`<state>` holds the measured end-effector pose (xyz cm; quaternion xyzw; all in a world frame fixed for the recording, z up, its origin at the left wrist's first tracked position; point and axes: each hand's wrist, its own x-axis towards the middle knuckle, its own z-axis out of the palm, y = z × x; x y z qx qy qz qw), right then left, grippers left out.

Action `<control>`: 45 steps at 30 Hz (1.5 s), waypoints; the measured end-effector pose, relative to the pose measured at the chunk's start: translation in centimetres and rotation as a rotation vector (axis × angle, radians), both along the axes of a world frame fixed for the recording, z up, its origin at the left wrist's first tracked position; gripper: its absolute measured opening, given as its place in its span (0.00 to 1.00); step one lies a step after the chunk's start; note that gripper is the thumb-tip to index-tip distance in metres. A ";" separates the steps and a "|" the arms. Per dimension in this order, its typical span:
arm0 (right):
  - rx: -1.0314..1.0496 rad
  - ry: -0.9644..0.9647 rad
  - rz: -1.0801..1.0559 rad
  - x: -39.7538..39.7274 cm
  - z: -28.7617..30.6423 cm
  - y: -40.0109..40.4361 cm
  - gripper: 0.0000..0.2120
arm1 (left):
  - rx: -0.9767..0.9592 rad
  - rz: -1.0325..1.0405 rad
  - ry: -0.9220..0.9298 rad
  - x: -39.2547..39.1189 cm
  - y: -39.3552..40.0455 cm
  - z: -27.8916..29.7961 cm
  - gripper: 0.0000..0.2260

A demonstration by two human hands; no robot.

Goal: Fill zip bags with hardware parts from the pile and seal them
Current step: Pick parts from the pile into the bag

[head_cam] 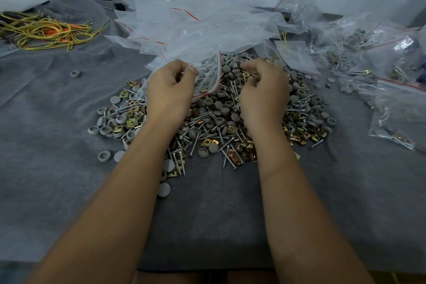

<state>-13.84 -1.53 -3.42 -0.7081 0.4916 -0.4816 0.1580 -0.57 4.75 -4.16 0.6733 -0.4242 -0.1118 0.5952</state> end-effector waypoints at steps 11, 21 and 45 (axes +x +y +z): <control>0.121 0.342 -0.049 -0.6 -0.1 -0.1 0.10 | -0.004 0.003 -0.014 0.1 -0.1 -0.1 0.10; 0.150 0.564 0.019 -1.0 -0.3 -0.4 0.10 | 0.008 0.002 -0.006 0.0 0.0 0.0 0.09; 0.217 0.473 0.288 -3.0 1.2 -0.6 0.12 | 0.030 -0.024 -0.004 0.0 0.0 -0.1 0.10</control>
